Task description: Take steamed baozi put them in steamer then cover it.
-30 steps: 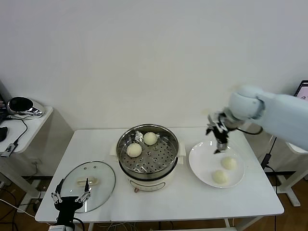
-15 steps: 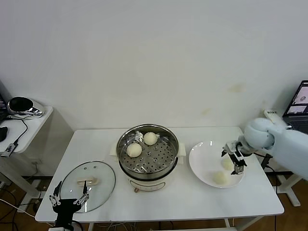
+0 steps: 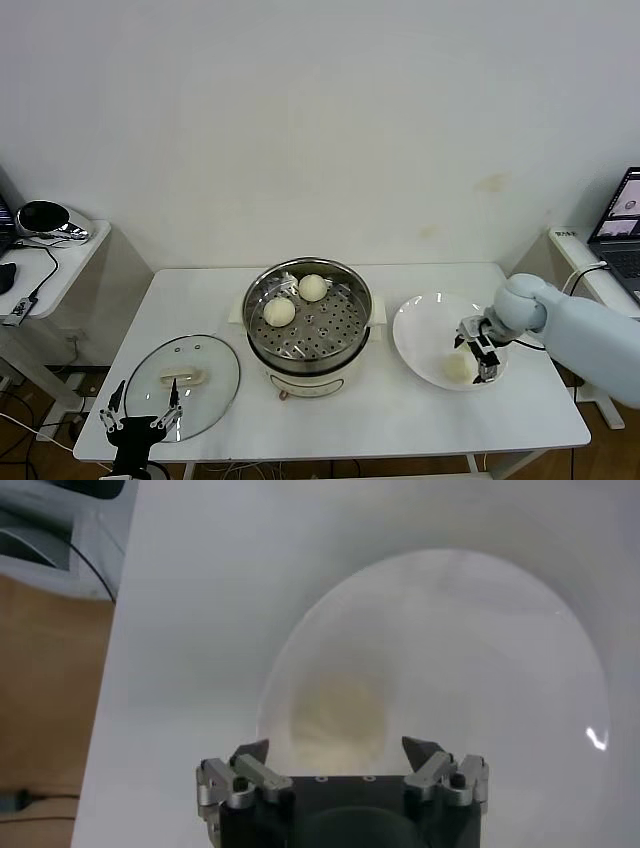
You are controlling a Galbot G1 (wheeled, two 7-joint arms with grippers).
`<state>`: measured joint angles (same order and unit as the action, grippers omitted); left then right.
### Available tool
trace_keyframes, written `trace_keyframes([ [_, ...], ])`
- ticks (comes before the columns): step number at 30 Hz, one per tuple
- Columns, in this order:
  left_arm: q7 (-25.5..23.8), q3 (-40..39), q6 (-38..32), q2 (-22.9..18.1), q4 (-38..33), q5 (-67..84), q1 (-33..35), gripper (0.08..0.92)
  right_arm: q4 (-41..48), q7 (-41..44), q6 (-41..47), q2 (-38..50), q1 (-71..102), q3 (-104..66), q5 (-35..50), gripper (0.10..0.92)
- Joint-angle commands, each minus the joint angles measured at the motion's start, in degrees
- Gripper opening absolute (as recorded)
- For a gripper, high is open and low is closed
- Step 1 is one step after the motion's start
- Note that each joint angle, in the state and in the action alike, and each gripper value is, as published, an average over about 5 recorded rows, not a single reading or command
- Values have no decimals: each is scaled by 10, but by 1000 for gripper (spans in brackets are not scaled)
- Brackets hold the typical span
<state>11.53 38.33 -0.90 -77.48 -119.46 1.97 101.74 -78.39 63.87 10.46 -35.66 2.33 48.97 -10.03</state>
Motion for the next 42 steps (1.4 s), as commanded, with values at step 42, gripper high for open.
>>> trace_keyframes([
  [42, 3, 1, -2, 5, 2, 9, -17, 823, -62, 40, -41, -175, -416, 136, 232, 543],
])
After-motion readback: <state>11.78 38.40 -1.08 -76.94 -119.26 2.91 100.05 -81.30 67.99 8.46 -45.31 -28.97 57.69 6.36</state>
